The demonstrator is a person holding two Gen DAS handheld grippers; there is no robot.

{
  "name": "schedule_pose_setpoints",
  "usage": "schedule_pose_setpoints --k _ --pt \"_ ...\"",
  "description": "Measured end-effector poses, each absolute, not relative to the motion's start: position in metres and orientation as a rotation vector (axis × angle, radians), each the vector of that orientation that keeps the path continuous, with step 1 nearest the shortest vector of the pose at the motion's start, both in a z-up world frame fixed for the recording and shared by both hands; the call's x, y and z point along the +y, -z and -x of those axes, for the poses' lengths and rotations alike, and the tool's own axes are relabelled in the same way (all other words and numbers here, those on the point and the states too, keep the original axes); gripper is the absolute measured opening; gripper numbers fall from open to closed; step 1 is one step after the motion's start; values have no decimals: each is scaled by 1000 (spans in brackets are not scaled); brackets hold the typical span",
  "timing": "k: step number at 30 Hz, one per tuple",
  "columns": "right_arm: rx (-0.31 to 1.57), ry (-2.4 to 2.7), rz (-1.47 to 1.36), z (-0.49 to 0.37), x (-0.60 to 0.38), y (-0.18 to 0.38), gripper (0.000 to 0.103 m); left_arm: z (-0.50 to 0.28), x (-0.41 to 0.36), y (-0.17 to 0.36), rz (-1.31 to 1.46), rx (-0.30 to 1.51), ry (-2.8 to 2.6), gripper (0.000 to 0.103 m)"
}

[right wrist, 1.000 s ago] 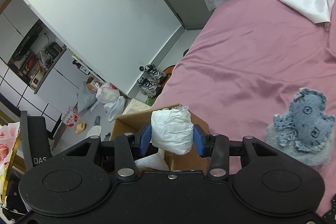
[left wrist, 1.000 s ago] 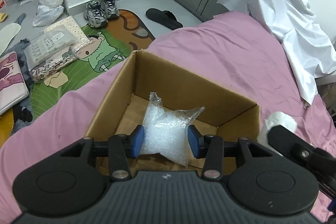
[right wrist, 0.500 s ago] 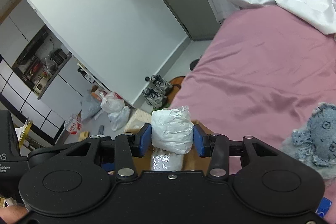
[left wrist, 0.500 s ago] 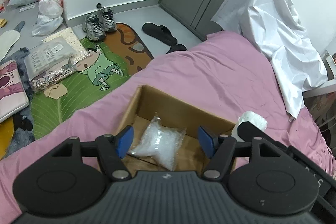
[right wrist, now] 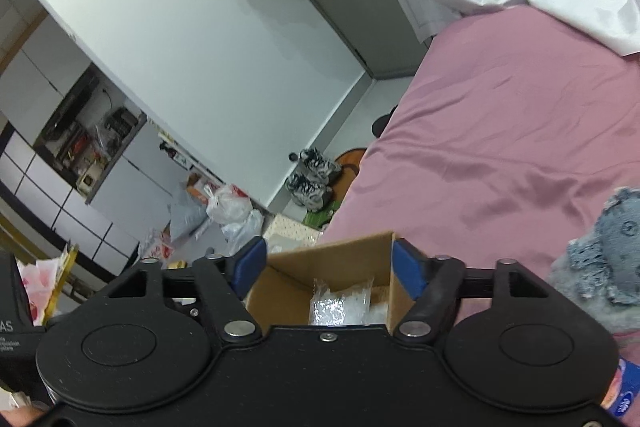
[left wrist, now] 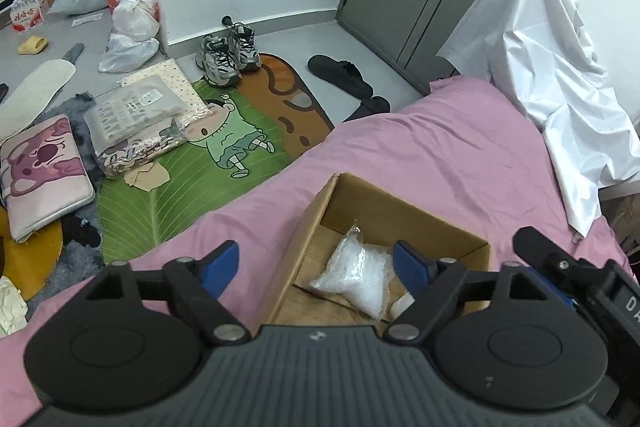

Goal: Organize soft objects
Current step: 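Open left tool to drop the bead bag while right tool drops the white ball into the box, then move both tools back toward the remaining soft items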

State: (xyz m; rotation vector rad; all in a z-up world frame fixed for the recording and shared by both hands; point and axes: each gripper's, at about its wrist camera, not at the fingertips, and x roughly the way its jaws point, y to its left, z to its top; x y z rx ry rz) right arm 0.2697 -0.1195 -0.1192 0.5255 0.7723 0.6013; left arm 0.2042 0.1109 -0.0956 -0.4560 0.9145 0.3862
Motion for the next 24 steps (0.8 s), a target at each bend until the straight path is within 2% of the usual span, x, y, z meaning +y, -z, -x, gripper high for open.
schedule_pose_setpoints --k 2,14,19,24 --pt "768 -592 -517 -266 -124 116 77 -200 109 92 459 921 -390 91" --pt "760 -525 -448 -235 -159 95 94 -176 77 80 422 963 -339 97" --pt "790 -509 -449 -224 -174 91 95 -165 63 69 386 975 -329 102" --pt "796 -509 -440 -212 -186 79 96 -155 53 59 374 983 -324 103"
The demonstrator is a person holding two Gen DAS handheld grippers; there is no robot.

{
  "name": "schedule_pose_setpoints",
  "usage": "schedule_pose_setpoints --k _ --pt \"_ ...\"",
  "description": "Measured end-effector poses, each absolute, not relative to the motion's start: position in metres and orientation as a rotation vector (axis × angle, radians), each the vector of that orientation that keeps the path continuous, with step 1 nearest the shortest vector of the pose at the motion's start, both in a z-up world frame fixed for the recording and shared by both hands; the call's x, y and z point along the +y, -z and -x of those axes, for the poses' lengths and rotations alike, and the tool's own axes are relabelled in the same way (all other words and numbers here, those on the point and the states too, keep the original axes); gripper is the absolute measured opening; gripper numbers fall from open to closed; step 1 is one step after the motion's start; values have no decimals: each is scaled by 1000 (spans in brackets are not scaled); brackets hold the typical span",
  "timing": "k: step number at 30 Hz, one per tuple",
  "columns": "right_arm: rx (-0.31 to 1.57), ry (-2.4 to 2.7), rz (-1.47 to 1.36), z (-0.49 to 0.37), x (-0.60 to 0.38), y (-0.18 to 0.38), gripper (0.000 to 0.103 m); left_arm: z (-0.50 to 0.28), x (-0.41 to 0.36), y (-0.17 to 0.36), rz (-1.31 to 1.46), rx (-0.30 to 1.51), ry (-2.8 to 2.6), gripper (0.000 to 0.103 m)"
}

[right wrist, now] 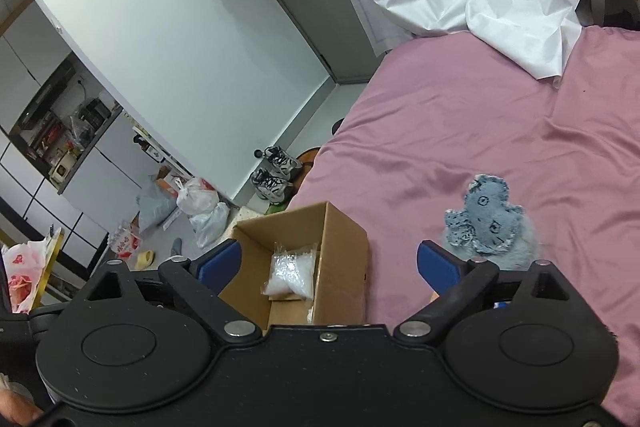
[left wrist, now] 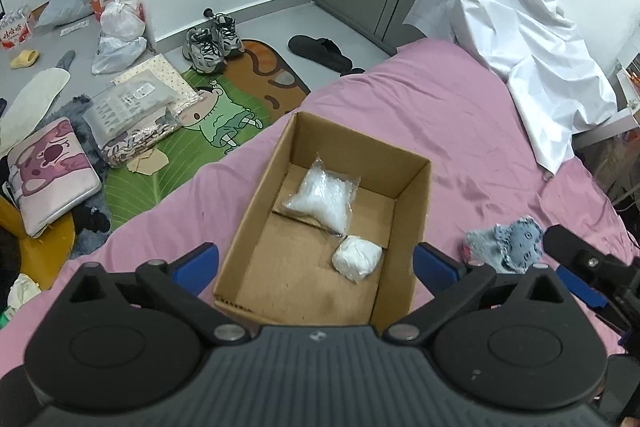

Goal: Organize soft objects
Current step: 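Move both tools back toward the remaining soft items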

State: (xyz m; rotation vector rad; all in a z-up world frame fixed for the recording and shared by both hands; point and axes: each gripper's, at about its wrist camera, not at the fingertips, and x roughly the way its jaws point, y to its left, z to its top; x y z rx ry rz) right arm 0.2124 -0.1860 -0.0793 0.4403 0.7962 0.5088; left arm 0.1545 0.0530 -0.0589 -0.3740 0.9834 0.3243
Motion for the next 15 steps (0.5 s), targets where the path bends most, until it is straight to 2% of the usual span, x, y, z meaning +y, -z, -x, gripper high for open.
schedule_pose_setpoints --k 2,15 --pt "788 -508 -445 -207 -193 76 100 -150 49 56 367 980 -323 103" --pt "804 -462 -393 -181 -229 68 102 -140 16 53 334 969 -286 103"
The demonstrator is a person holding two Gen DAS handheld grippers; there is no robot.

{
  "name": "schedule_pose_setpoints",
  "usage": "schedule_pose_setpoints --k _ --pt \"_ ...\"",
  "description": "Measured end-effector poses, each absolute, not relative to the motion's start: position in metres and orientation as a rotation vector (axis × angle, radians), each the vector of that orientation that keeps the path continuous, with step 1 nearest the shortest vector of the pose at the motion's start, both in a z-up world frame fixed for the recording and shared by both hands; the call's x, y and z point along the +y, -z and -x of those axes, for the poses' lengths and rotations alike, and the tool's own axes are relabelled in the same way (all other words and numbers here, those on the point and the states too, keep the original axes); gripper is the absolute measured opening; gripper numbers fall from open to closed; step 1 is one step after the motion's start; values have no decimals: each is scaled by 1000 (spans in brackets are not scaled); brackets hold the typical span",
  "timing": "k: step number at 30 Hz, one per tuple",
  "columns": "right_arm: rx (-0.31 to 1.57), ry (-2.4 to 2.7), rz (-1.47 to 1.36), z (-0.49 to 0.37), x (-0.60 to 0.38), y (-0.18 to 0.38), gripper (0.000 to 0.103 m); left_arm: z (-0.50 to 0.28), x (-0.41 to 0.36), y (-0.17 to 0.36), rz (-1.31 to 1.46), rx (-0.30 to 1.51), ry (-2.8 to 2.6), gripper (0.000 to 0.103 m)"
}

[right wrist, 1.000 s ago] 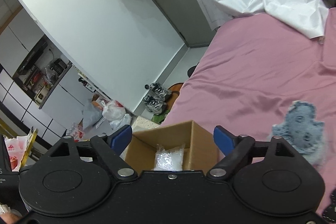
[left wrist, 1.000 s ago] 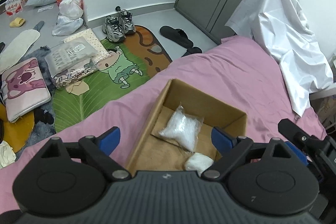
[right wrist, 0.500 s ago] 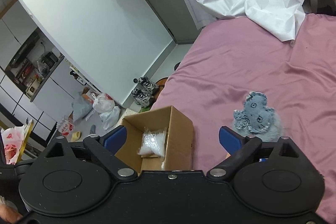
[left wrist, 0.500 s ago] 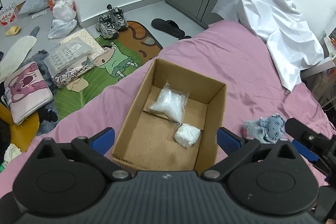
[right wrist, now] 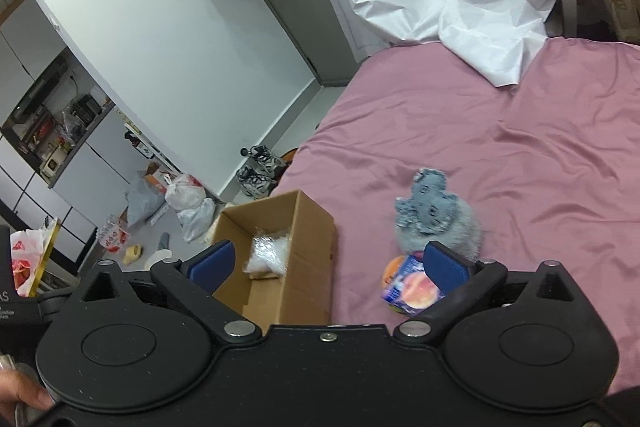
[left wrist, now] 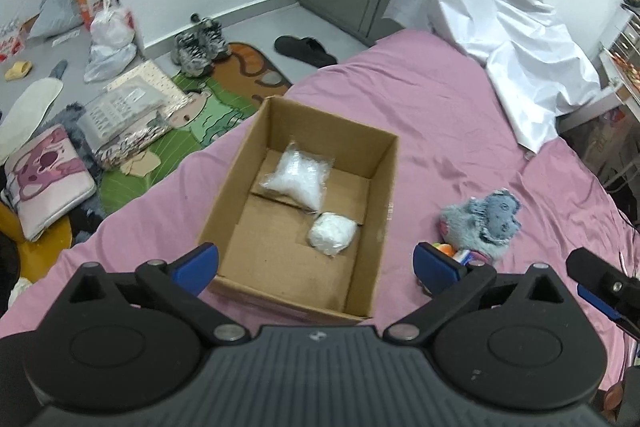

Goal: Organize soft objects
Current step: 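Move both tools back toward the remaining soft items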

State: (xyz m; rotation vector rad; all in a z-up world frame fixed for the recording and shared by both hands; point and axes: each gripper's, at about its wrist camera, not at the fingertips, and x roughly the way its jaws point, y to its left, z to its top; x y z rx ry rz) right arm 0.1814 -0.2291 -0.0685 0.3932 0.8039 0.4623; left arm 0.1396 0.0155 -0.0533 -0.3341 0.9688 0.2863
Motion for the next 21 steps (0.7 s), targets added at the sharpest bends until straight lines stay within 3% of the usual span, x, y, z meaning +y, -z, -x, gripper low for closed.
schedule_pose_setpoints --k 21 --pt "897 -311 -373 -164 -320 76 103 -138 -66 55 317 951 -161 103"
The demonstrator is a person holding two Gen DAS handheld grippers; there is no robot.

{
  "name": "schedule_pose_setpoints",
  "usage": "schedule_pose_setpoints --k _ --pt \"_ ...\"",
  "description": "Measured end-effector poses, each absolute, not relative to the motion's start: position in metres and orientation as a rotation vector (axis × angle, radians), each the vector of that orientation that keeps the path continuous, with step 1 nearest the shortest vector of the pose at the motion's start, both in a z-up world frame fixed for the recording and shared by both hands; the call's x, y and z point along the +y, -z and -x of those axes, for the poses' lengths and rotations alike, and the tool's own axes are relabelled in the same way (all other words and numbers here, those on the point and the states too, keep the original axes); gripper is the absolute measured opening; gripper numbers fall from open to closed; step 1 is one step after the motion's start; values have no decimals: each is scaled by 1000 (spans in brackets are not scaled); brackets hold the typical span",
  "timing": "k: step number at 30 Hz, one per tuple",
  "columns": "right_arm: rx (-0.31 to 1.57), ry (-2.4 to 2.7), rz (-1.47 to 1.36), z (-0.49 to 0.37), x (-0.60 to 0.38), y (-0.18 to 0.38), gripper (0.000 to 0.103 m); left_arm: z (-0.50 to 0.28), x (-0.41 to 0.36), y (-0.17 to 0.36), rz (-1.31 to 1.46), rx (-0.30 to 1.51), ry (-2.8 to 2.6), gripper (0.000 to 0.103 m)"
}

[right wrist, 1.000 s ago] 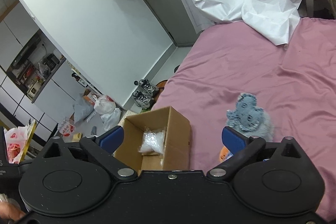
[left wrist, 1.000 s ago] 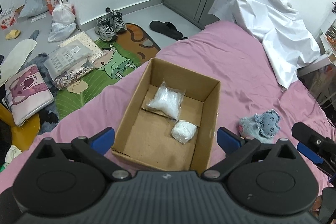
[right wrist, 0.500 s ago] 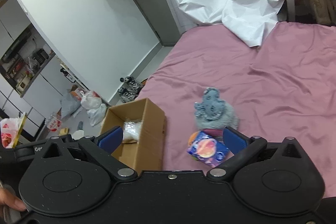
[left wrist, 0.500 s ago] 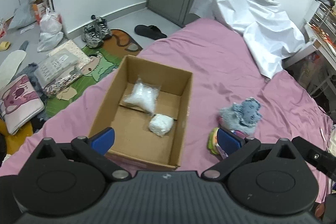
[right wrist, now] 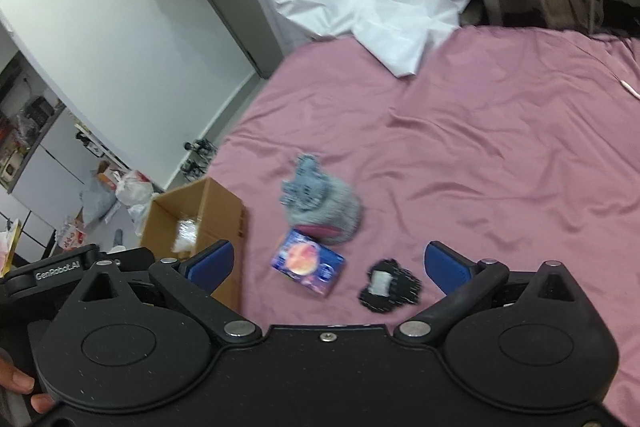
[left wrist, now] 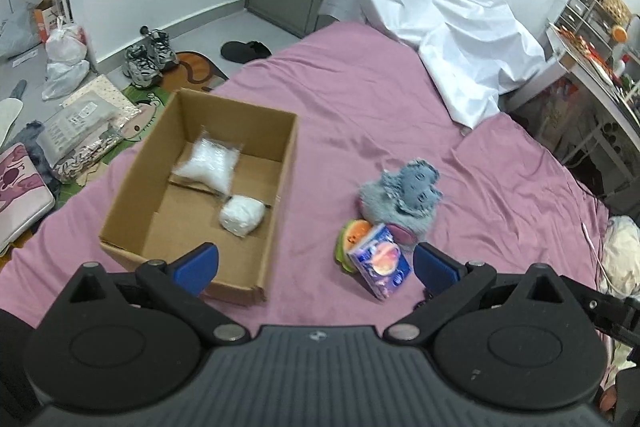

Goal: Organize soft objects
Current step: 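Move both tools back toward the remaining soft items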

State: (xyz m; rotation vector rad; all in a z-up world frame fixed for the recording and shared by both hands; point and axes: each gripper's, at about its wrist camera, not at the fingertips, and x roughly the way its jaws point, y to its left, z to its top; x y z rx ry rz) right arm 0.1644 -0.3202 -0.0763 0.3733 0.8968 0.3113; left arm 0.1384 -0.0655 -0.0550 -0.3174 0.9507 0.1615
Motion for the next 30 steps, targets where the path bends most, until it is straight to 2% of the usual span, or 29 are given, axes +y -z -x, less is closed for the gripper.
schedule_pose_setpoints --k 13,18,22,30 --pt "1010 -308 -454 -171 -333 107 101 -154 -95 98 375 1002 -170 103" --pt "1053 -318 -472 -178 -329 120 97 -164 -102 119 406 1023 -175 101" --pt "1125 -296 -525 -192 -330 138 85 -172 -106 134 441 1036 -181 100" --pt "1205 -223 -563 -216 -329 166 83 -192 -111 154 486 1052 -189 99"
